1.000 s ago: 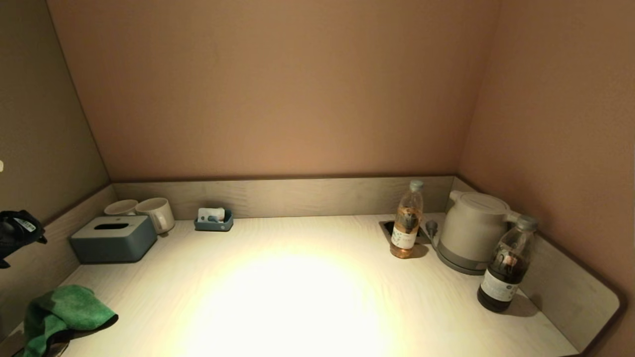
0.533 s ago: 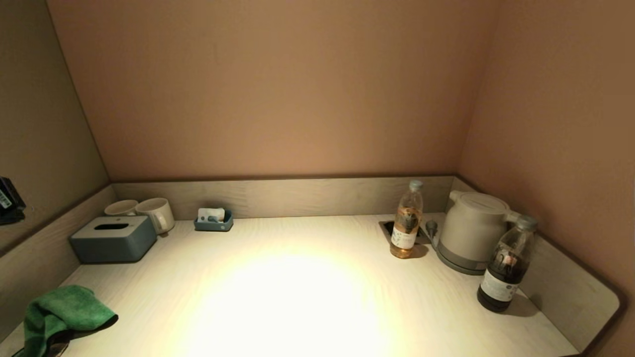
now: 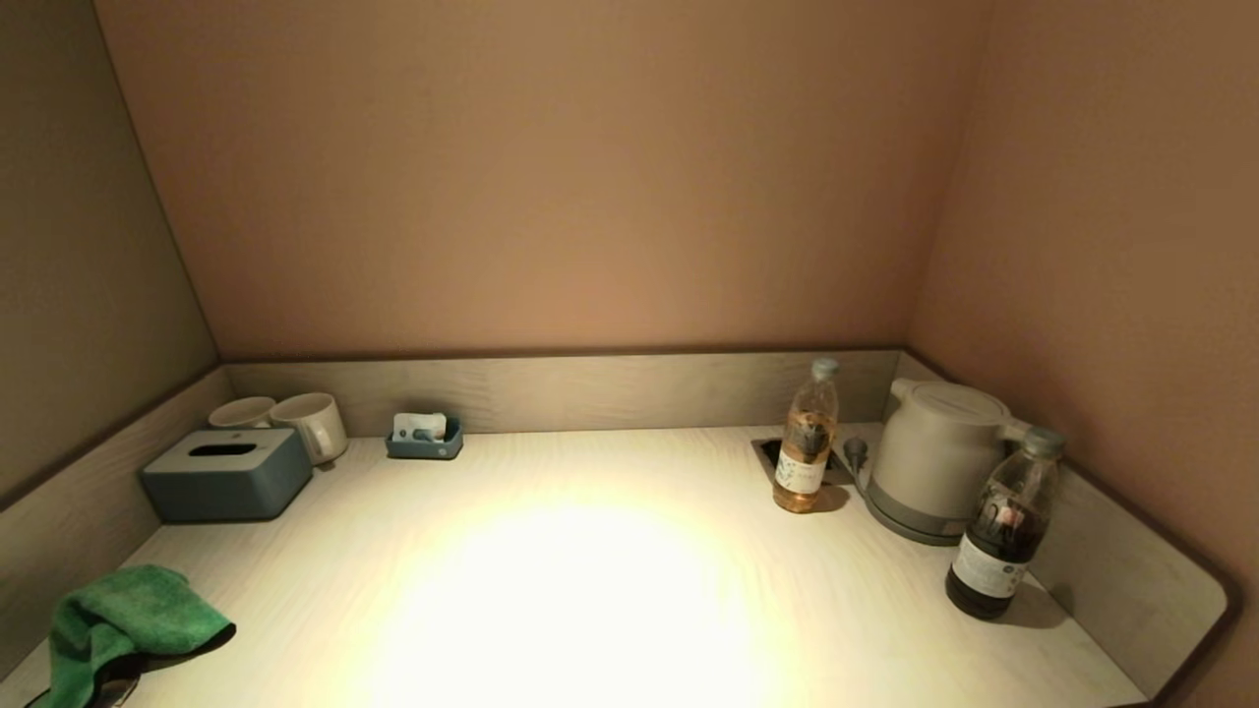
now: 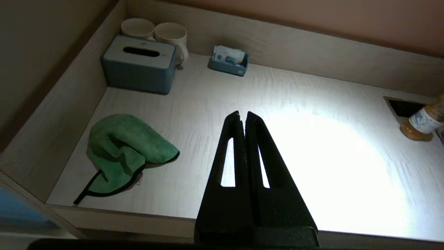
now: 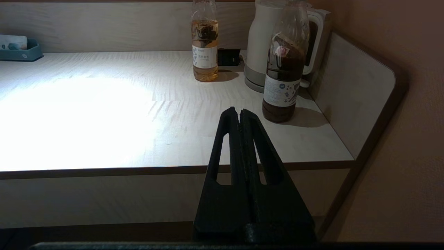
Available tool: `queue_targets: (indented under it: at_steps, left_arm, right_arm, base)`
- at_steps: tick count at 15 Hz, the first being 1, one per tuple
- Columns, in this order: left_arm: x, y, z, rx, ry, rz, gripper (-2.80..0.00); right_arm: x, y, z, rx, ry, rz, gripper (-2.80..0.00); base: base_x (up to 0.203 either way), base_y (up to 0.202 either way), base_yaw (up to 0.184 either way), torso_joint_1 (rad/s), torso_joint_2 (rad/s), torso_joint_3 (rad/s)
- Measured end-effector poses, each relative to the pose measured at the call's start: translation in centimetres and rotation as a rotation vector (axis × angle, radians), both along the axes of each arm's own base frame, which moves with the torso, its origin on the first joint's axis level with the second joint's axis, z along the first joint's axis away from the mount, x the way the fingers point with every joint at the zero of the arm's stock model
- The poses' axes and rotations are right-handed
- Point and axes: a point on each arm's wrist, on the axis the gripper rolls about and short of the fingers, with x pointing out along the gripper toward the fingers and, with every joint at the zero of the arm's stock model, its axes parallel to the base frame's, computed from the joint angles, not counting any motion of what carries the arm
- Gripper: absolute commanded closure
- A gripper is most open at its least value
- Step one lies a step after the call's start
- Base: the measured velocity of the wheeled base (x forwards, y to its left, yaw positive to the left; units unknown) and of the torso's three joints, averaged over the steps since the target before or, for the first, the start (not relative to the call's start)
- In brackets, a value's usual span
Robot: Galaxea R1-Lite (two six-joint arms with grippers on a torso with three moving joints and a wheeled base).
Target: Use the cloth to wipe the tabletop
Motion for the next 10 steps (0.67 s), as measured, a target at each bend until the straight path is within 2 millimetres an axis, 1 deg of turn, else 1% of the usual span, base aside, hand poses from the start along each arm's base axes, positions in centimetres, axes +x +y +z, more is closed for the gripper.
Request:
queue_targets:
  at_steps: [1,2,5,8,10]
  left_arm:
    - [-2.2,-0.5,-0.6,0.033,-0.037,-0.028,0.0]
    - [-3.9,-0.9,-1.2,0.066,-0.061,-0.047,0.0]
    - [-7.7,-1.6,-3.1,0.136,-0.138,-0.15,0.0]
    - [-9.8,-1.6,-4.4,0.139,-0.178,-0.245,0.0]
    - [-10.6,-1.5,-5.5,0.142,-0.192,-0.256,0.0]
  right_arm:
    - [0.0,0.0,0.0,0.0,0.0,0.0,0.0]
    - [0.0,0.0,0.0,0.0,0.0,0.0,0.0]
    - [0.0,0.0,0.0,0.0,0.0,-0.001,0.0]
    - [0.0,0.0,0.0,0.0,-0.001,0.0,0.0]
    - [0.0,0.0,0.0,0.0,0.0,0.0,0.0]
  base:
    - [0.0,0.0,0.0,0.0,0.0,0.0]
    - [0.0,0.0,0.0,0.0,0.0,0.0]
    - [0.0,0.0,0.0,0.0,0.0,0.0]
    - [0.0,0.0,0.0,0.0,0.0,0.0]
    - [0.0,0.0,0.0,0.0,0.0,0.0]
